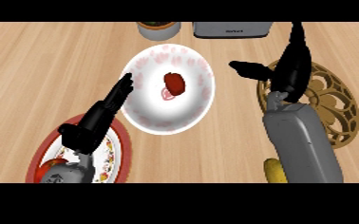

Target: Pick the bell pepper from the placemat and place it in the bowl

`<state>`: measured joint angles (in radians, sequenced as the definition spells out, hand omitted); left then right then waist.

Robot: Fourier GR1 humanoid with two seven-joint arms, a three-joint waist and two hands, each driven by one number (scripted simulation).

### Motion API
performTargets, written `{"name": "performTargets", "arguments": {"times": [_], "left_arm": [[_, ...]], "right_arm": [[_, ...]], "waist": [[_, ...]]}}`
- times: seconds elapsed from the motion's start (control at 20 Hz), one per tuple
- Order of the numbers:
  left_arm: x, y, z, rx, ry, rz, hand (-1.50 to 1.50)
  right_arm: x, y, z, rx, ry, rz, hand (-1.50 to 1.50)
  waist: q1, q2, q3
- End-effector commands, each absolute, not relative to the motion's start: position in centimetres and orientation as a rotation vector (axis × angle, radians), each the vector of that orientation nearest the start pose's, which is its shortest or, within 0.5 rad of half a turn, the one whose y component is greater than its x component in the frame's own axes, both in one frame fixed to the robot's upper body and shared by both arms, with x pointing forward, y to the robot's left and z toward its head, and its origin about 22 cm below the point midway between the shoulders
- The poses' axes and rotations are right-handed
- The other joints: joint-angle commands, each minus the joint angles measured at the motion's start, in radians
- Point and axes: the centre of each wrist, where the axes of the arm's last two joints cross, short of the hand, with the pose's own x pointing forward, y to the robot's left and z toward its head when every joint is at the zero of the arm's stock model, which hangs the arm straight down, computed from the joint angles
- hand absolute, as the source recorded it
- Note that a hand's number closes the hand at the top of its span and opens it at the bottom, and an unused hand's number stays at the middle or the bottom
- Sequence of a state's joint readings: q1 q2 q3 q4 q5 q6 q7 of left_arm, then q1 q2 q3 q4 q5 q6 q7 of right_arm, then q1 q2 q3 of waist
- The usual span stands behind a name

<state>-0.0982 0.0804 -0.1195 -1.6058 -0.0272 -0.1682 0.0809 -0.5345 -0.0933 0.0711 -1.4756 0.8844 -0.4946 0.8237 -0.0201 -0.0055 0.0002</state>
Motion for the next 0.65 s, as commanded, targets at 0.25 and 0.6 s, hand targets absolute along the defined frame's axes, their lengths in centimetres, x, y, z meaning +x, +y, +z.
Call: {"name": "performTargets", "arguments": {"times": [0.25, 0.6], "left_arm": [[27.4, 21.3, 4.8, -0.152, -1.594, -0.345, 0.00], [24.3, 20.8, 3.6, -0.173, -1.609, -0.376, 0.00]], "right_arm": [[25.3, -27.5, 12.7, -1.005, -1.475, -0.223, -1.50], [19.0, -32.4, 10.6, -0.934, -1.480, -0.221, -1.50]], "waist": [[-0.002, 0.001, 0.001], [0.014, 0.002, 0.001]]}}
